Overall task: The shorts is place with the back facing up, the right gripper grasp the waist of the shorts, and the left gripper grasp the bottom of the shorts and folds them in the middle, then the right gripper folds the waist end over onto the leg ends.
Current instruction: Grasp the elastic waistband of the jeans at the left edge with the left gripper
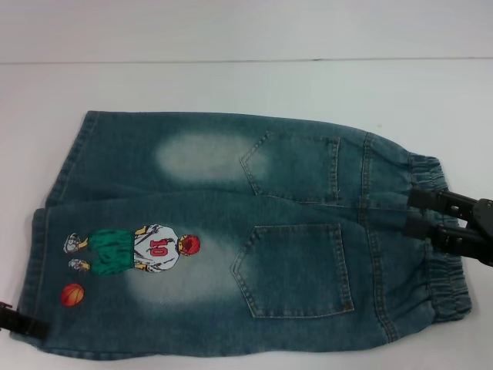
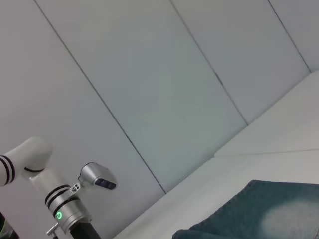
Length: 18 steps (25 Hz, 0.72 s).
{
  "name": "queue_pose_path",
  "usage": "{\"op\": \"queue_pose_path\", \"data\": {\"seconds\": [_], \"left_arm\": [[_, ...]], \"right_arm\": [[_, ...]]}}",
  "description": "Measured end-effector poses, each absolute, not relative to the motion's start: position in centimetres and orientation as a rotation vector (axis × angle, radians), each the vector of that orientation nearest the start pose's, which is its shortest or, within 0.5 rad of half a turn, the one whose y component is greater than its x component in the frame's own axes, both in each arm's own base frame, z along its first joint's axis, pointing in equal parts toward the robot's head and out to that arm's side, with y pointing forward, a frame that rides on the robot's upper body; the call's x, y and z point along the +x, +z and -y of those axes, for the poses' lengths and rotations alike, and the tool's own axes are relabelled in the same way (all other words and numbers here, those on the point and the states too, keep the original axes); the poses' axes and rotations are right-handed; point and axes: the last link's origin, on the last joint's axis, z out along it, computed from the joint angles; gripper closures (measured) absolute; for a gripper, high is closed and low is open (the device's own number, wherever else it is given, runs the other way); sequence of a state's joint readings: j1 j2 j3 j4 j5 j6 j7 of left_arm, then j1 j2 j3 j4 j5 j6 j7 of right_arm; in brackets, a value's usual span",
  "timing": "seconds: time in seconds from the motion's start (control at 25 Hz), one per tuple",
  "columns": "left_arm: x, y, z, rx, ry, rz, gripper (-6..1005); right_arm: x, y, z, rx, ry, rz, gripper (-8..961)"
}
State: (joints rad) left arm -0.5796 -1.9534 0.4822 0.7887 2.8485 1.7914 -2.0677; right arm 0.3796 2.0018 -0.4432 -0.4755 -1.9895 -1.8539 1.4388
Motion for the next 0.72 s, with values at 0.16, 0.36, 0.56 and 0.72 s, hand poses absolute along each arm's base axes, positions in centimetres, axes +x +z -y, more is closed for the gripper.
{"op": "queue_pose_path", "data": {"seconds": [0.16,0.36,0.56,0.72], "left_arm": [[-34.51,7.06,-28.63,-2.527,0.281,1.701,652],[-34.73,7.26,-28.74,-2.517,0.287,1.7,858],[-34.76,7.28,-28.75,-2.512,0.286,1.703,927],[-34.67,7.26,-28.77,-2.517,0.285,1.704,927]], "right_arm": [[30.73,3.35,-25.8,-2.56,1.124,-1.005,85],[30.73,3.35,-25.8,-2.56,1.124,-1.006,85],[30.75,3.35,-25.77,-2.56,1.124,-1.006,85],[30.78,3.35,-25.74,-2.559,1.123,-1.008,86]]}}
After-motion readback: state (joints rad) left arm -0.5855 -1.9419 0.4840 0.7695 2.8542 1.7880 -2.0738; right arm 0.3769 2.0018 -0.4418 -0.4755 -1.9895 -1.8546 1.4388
